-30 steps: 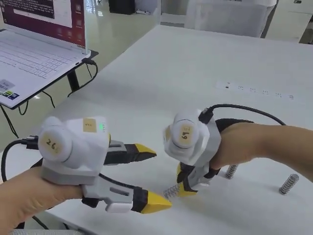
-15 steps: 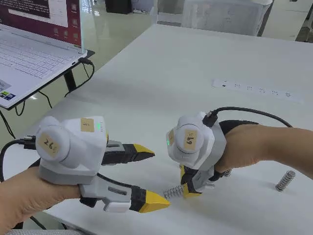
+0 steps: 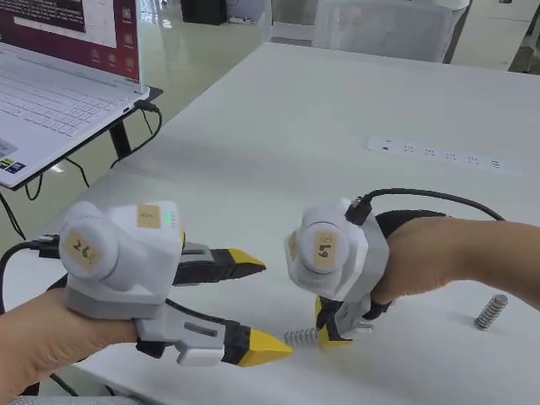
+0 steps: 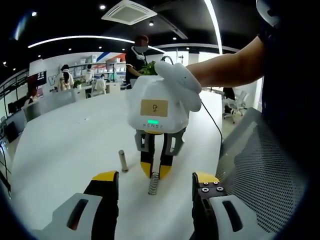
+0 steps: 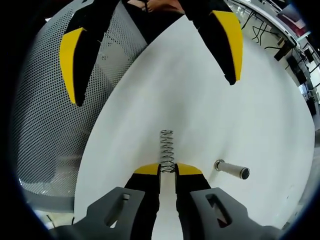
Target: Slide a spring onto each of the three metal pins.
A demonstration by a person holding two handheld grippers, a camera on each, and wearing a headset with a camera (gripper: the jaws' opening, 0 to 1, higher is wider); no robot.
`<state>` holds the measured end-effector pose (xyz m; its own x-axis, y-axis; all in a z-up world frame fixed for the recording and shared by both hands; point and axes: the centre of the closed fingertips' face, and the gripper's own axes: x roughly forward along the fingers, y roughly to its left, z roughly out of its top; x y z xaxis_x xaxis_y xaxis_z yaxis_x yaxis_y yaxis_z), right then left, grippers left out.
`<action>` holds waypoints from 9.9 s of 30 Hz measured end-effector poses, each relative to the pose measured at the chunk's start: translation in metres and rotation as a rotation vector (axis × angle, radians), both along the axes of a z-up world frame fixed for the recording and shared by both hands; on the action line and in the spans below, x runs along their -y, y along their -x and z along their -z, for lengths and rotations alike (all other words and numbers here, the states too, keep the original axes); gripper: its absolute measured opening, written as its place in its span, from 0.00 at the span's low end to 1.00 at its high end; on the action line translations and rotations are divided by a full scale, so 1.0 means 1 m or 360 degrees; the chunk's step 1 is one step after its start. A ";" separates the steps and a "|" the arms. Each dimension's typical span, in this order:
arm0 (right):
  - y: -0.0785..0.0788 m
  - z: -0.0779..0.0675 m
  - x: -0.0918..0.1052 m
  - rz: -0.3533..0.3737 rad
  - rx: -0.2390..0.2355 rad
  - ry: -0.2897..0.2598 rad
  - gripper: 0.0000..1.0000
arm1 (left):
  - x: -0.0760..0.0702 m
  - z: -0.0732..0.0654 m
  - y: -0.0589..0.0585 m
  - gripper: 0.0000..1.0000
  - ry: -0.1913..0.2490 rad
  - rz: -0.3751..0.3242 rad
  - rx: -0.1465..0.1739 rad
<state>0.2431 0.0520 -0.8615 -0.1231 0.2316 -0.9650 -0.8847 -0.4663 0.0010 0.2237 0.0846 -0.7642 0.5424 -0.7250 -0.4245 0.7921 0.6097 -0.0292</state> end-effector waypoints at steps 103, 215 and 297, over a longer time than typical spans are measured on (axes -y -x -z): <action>0.039 -0.123 -0.018 0.0066 -0.0039 -0.0358 0.09 | 0.044 -0.016 0.005 0.02 -0.0078 0.0395 0.0054; -0.066 -0.075 -0.026 0.0174 0.0131 -0.0018 0.09 | -0.009 0.015 0.001 0.81 -0.0113 -0.0013 0.0045; -0.068 -0.010 -0.008 0.0315 0.0046 0.0054 0.20 | -0.012 0.017 0.000 0.78 -0.0107 -0.0018 0.0012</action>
